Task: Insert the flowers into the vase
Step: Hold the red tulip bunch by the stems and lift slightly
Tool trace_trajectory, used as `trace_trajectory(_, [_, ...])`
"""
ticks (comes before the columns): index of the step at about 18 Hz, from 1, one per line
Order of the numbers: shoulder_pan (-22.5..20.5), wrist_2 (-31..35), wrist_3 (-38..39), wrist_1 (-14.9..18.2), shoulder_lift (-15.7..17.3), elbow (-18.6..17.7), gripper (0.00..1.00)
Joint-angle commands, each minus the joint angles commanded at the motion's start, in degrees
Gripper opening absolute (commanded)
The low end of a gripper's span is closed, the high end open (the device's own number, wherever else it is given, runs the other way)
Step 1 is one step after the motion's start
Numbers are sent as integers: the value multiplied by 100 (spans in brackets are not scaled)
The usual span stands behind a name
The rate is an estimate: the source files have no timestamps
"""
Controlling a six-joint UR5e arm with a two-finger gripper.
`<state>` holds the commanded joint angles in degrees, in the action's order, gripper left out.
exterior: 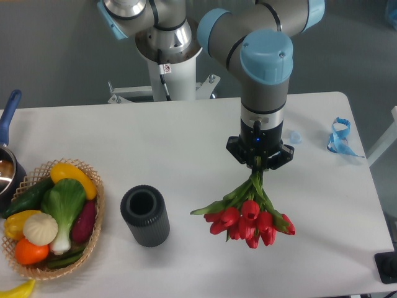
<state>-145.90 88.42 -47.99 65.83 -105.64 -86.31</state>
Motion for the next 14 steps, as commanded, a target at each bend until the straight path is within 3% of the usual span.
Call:
trace_trajectory(5, [-9, -79, 17, -35, 61, 9, 0])
trace_trajectory(9, [-9, -569, 70, -131, 62, 96, 0])
trace_trajectory(11, [-26, -1148, 114, -525, 79, 123, 0])
trace_trajectory(14, [-61, -2124, 771, -1316, 106, 114, 0])
